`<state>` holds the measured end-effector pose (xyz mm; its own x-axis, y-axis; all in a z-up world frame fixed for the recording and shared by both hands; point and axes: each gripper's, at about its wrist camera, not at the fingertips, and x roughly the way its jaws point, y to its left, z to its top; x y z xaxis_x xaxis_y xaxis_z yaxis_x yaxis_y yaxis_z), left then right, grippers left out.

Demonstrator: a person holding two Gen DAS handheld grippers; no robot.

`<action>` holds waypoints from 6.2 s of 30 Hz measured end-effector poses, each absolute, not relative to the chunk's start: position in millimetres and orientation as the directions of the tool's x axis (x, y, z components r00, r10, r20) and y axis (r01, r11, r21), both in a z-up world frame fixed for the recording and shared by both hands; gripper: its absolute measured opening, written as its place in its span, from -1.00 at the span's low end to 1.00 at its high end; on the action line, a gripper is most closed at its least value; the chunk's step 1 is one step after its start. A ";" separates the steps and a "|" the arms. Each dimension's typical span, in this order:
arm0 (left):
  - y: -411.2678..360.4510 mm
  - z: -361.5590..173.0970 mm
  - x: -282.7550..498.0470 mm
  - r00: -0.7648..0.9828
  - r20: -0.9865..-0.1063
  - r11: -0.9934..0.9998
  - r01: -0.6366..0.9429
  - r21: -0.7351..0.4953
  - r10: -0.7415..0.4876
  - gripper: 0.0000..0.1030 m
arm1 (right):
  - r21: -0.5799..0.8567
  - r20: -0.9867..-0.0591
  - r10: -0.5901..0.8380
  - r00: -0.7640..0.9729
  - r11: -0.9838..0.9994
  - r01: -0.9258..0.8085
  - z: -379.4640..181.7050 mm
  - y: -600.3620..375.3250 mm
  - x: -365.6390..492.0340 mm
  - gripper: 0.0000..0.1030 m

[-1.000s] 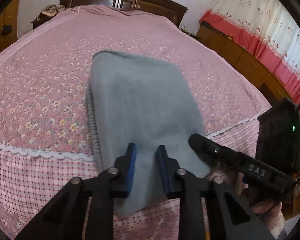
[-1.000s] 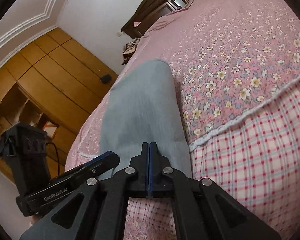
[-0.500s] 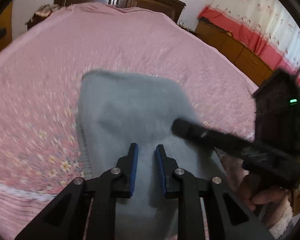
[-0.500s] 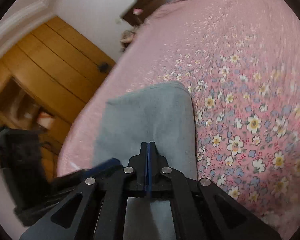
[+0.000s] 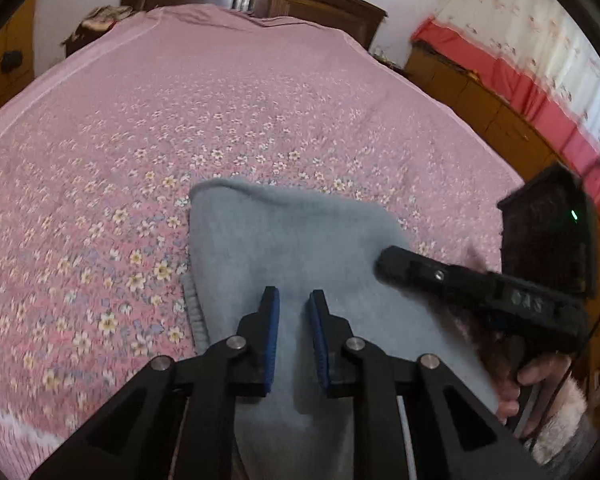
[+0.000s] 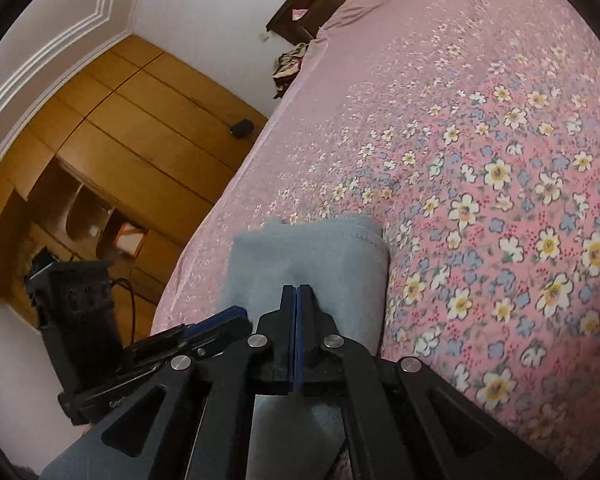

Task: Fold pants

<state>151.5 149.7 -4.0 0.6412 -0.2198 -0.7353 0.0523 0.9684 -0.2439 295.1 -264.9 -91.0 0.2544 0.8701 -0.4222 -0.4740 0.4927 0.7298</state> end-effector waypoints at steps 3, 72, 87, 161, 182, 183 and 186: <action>145.5 3.7 150.6 0.631 -0.737 0.960 0.047 -0.274 -0.242 -0.66 | 0.746 -0.412 0.876 0.250 0.483 -0.458 -80.9 -272.6 292.4 -0.87; 62.5 -2.8 77.9 0.683 -0.669 0.954 0.166 -0.250 -0.294 0.04 | 0.772 -0.505 0.804 0.313 0.583 -0.252 -89.0 -385.4 215.9 -1.00; 50.6 4.6 66.7 0.721 -0.632 0.959 0.199 -0.202 -0.283 0.27 | 0.675 -0.570 0.721 0.394 0.684 -0.275 -52.7 -362.0 197.0 -0.38; 80.0 -17.5 -22.7 0.841 -0.493 0.974 0.172 -0.149 -0.224 1.00 | 0.090 -0.477 0.336 0.812 0.938 -0.335 -70.0 -338.1 44.9 1.00; 80.8 -16.2 -21.7 0.839 -0.494 0.973 0.177 -0.151 -0.229 1.00 | 0.102 -0.485 0.326 0.812 0.943 -0.318 -73.0 -341.7 46.0 1.00; 80.2 -16.4 -21.6 0.839 -0.494 0.973 0.177 -0.151 -0.229 1.00 | 0.101 -0.482 0.323 0.814 0.944 -0.314 -72.5 -342.7 46.2 1.00; 79.0 -16.6 -22.0 0.839 -0.495 0.973 0.175 -0.149 -0.227 1.00 | 0.105 -0.482 0.324 0.814 0.944 -0.314 -72.3 -344.0 47.1 1.00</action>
